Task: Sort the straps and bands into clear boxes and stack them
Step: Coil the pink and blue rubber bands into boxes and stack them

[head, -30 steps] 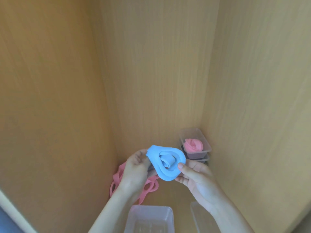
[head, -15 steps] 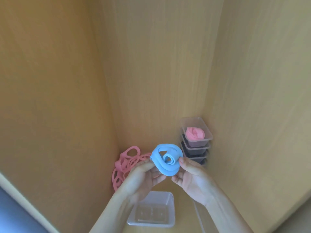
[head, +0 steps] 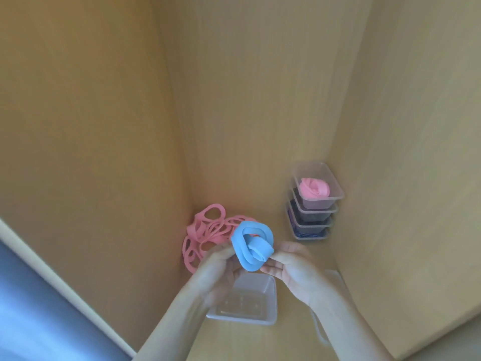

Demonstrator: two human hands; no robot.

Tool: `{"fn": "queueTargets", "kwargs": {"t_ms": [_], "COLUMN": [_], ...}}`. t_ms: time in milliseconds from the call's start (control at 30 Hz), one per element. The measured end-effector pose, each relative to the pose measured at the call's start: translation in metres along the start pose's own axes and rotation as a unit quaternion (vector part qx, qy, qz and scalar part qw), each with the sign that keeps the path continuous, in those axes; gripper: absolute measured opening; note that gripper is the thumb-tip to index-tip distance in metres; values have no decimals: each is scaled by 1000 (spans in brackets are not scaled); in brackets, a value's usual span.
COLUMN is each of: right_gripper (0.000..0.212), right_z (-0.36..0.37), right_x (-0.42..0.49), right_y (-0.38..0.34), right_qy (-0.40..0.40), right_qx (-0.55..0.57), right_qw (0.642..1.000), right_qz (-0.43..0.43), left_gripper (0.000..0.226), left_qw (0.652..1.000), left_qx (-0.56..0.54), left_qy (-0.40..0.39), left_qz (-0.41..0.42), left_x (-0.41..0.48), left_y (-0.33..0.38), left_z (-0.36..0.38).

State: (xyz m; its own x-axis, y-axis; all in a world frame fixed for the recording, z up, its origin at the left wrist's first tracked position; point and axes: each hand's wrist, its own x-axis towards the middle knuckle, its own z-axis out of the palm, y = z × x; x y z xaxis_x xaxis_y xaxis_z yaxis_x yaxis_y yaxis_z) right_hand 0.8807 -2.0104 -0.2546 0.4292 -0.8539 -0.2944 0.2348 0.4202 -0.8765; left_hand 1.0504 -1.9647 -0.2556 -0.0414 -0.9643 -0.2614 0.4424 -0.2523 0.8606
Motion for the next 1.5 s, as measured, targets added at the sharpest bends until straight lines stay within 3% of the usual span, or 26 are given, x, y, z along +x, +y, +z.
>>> {"fn": "queueTargets", "kwargs": {"t_ms": [100,233,333,433,533,633,700,800,900,1000,1133,1233,1333,1500], "right_gripper": [21,5,6,27,59,73,66,34,34,37,26,23,27,25], "right_z": [0,-5,-8,-9,-8,-4,-3,-6,-9,-9,-8,-9,-9,-8], "right_x": [1,3,3,3,1,-2,-1,0,3,6,12,17,24,37], "right_y": [6,14,19,22,25,29,33,39,47,57,72,81,88,100], "right_qy": [4,8,23,17,14,-23,-1,26,32,49,82,103,114,130], "right_qx": [18,76,75,74,76,-5,-27,32,67,42,-21,-75,-120,-212], "right_qw": [1000,996,995,995,994,997,998,997,994,993,991,985,979,960], "right_qz": [19,53,59,66,80,70,63,72,84,97,108,115,123,130], "left_gripper": [31,56,56,48,51,55,44,32,37,34,27,31,33,49], "left_qw": [1000,996,987,996,999,997,997,999,998,990,957,910,858,786], "left_qx": [-2,-49,-119,-52,1,19,19,9,11,98,238,349,472,598], "left_qy": [-5,-62,-87,-55,37,79,74,48,43,82,163,223,173,81], "left_qz": [-12,-44,-65,-45,-21,-7,-5,-11,-35,-52,-39,17,108,134], "left_x": [-3,-6,-8,-8,-6,-6,-6,-8,-10,-14,-13,-11,-15,-14], "left_y": [-3,-4,-7,-15,-21,-29,-32,-35,-38,-41,-47,-55,-65,-83], "left_z": [-7,-20,-26,-22,-19,-21,-24,-31,-42,-49,-55,-66,-80,-88]}}
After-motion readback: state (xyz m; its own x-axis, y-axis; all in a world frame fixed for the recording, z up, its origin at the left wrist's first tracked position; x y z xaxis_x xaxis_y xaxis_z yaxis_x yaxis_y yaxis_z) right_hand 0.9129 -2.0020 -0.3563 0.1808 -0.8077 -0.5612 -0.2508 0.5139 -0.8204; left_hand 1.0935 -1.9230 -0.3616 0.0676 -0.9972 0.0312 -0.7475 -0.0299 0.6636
